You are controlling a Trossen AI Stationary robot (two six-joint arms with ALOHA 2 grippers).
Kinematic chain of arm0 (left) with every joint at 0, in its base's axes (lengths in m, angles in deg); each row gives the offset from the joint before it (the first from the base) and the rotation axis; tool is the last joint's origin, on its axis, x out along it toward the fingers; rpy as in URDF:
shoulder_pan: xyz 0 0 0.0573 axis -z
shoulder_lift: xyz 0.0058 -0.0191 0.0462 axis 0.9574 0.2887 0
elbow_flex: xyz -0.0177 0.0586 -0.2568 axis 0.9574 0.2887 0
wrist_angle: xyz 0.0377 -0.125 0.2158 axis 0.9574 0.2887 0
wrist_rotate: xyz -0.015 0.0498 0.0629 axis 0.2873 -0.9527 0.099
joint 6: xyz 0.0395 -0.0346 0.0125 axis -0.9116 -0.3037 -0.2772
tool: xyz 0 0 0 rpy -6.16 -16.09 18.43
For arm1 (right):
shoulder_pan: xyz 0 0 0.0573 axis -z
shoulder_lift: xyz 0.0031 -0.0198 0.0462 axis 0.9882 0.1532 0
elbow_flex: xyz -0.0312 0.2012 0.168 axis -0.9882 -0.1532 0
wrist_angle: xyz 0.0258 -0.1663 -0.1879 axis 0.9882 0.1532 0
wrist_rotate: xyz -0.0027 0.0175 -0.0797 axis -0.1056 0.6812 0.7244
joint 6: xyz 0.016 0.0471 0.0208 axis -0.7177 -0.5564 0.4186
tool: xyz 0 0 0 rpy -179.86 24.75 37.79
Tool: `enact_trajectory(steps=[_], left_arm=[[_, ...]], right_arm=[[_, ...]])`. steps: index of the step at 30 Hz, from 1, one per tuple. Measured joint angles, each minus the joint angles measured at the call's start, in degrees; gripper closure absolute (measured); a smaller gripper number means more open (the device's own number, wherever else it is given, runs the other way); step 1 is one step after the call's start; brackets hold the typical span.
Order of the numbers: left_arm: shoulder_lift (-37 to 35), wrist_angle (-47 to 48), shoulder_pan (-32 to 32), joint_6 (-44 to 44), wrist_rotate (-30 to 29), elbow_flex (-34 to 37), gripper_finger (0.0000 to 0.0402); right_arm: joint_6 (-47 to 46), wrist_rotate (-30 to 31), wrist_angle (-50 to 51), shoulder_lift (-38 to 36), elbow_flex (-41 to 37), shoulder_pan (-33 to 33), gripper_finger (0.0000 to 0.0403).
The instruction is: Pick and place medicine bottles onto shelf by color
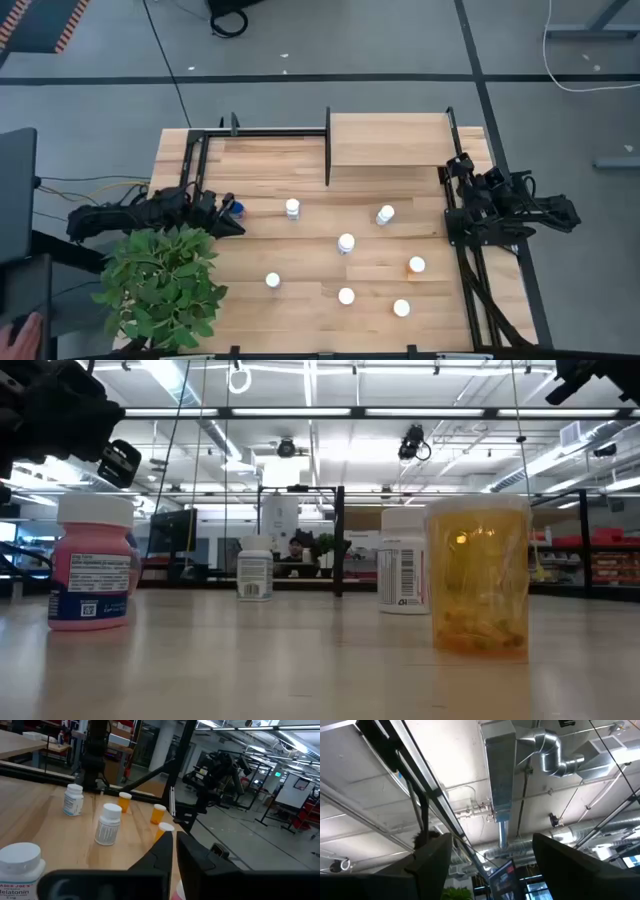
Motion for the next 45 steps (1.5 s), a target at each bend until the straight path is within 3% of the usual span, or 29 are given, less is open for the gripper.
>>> enact_trajectory(steps=[45], left_arm=[[-0.02,0.02,-0.02,0.00,0.01,0.01,0.0370]], right_arm=[[0.00,0.00,0.00,-0.01,0.00,-0.01,0.0118]])
